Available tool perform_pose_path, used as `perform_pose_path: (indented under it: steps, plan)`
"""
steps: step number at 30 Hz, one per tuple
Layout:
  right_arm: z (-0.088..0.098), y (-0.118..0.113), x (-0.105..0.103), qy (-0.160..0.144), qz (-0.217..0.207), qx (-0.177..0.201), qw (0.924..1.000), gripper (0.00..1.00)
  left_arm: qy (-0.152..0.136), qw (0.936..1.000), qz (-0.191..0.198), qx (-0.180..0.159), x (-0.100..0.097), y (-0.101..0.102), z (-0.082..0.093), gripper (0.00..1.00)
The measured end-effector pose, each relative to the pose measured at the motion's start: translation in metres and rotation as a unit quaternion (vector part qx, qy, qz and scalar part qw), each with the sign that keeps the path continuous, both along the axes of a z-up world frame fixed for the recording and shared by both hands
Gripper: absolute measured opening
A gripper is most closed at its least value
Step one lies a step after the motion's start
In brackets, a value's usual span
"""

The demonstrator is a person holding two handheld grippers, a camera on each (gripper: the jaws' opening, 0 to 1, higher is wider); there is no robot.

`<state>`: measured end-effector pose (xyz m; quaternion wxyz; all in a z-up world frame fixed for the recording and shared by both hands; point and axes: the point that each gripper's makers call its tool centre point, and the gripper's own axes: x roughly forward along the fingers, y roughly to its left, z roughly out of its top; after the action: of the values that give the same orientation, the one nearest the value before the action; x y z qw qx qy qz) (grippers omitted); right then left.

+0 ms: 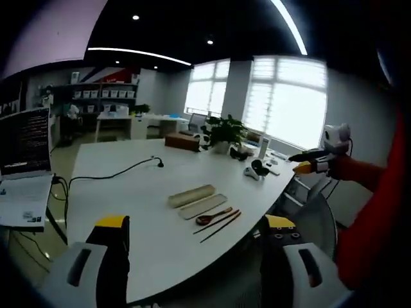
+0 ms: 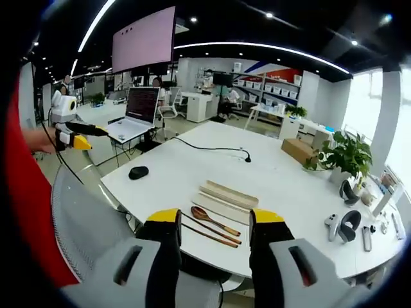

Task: Arrange the utensils inside the cutlery case until each visible utensil rests in its matching compartment.

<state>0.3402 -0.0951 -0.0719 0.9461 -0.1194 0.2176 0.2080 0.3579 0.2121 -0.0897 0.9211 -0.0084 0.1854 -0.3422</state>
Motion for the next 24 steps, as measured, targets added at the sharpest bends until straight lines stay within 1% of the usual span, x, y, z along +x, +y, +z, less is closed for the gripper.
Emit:
perform_pose_path:
  steps: [2, 3, 4, 5, 6, 7, 8, 9, 10, 12, 14, 15, 17, 19, 20, 21, 22, 23, 24]
  plan:
    - [-0.007, 0.001, 0.003, 0.002, 0.015, -0.012, 0.9998, 0.33, 0.003, 1.0000, 0.007, 0.005, -0.002, 0.002, 0.001, 0.89]
    - [-0.015, 0.003, 0.005, 0.015, 0.031, -0.022, 0.9992, 0.34, 0.004, 0.9999, 0.017, -0.003, -0.004, 0.003, 0.005, 0.90]
    - [-0.020, 0.004, 0.007, 0.025, 0.044, -0.028, 0.9983, 0.35, 0.004, 0.9998, 0.018, -0.005, -0.004, 0.003, 0.006, 0.90]
    - [-0.023, 0.005, 0.010, 0.031, 0.053, -0.029, 0.9977, 0.35, 0.004, 0.9996, 0.028, -0.006, -0.007, 0.004, 0.009, 0.90]
    - [-0.023, 0.007, 0.014, 0.029, 0.064, -0.028, 0.9971, 0.35, -0.004, 0.9990, 0.043, 0.003, -0.007, 0.009, 0.010, 0.89]
    - [-0.023, 0.010, 0.021, 0.029, 0.078, -0.019, 0.9964, 0.34, -0.002, 0.9987, 0.050, 0.014, -0.008, 0.012, 0.009, 0.89]
    - [-0.024, 0.012, 0.023, 0.033, 0.089, -0.015, 0.9954, 0.33, 0.012, 0.9967, 0.072, 0.035, -0.010, 0.020, 0.005, 0.86]
    - [-0.025, 0.014, 0.028, 0.035, 0.109, -0.018, 0.9933, 0.32, 0.009, 0.9952, 0.088, 0.042, -0.011, 0.024, 0.006, 0.85]
    - [-0.026, 0.015, 0.030, 0.034, 0.122, -0.024, 0.9917, 0.31, 0.006, 0.9944, 0.096, 0.043, -0.013, 0.025, 0.008, 0.86]
    - [-0.027, 0.014, 0.035, 0.033, 0.135, -0.030, 0.9898, 0.29, 0.018, 0.9935, 0.105, 0.039, -0.020, 0.022, 0.011, 0.87]
    - [-0.027, 0.016, 0.035, 0.027, 0.162, -0.035, 0.9858, 0.31, -0.002, 0.9922, 0.111, 0.058, -0.024, 0.020, 0.017, 0.86]
    - [-0.028, 0.016, 0.033, 0.028, 0.177, -0.039, 0.9831, 0.32, -0.012, 0.9904, 0.115, 0.075, -0.025, 0.020, 0.018, 0.86]
    - [-0.033, 0.015, 0.031, 0.032, 0.197, -0.049, 0.9786, 0.30, -0.013, 0.9886, 0.122, 0.088, -0.027, 0.022, 0.015, 0.85]
    - [-0.038, 0.012, 0.029, 0.038, 0.209, -0.059, 0.9753, 0.27, -0.008, 0.9862, 0.134, 0.097, -0.028, 0.022, 0.009, 0.85]
    - [-0.040, 0.011, 0.030, 0.035, 0.213, -0.060, 0.9745, 0.26, -0.010, 0.9859, 0.138, 0.094, -0.027, 0.022, 0.006, 0.85]
    - [-0.040, 0.010, 0.030, 0.034, 0.210, -0.050, 0.9759, 0.26, -0.004, 0.9849, 0.149, 0.088, -0.026, 0.023, 0.002, 0.85]
    - [-0.041, 0.011, 0.028, 0.043, 0.204, -0.033, 0.9776, 0.25, 0.010, 0.9845, 0.156, 0.080, -0.027, 0.023, -0.002, 0.84]
    - [-0.041, 0.009, 0.025, 0.061, 0.186, -0.018, 0.9806, 0.25, 0.029, 0.9870, 0.145, 0.062, -0.031, 0.015, -0.005, 0.84]
    - [-0.036, 0.009, 0.023, 0.057, 0.172, -0.002, 0.9835, 0.25, 0.030, 0.9889, 0.133, 0.060, -0.033, 0.011, -0.005, 0.85]
